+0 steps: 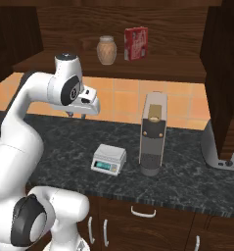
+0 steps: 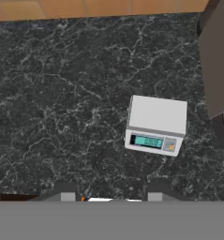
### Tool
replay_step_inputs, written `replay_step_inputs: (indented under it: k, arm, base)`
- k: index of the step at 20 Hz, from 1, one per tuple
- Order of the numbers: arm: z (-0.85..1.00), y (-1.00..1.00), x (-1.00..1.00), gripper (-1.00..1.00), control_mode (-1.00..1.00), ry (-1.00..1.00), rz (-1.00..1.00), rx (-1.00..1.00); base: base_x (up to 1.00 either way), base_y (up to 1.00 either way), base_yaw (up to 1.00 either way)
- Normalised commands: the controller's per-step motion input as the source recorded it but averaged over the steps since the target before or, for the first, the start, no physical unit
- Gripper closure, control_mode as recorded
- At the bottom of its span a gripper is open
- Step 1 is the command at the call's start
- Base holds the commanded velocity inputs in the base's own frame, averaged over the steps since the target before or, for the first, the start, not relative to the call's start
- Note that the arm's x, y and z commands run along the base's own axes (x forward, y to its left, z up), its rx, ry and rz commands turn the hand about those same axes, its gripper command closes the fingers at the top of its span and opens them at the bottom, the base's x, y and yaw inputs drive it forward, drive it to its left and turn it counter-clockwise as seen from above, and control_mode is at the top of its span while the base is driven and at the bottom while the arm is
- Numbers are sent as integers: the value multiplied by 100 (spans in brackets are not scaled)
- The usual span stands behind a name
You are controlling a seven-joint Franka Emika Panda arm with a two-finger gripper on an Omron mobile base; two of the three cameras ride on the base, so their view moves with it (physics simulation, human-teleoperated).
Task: Pick the honey bottle and place it on the digital scale for weighing, and close the cabinet.
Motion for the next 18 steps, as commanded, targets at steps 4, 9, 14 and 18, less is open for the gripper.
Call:
replay_step_inputs:
  k: [4,9,14,18]
  arm:
    - [0,-1,-40,-100,-100,-9,0,0]
    - [11,0,-51,-100,-100,-27,0,0]
    - [68,0,-37,-100,-100,-38,0,0]
    - [76,0,-36,-100,-100,-32,0,-2]
  base:
    - [0,0,0]
    - [0,0,0]
    - [0,0,0]
    - [0,0,0]
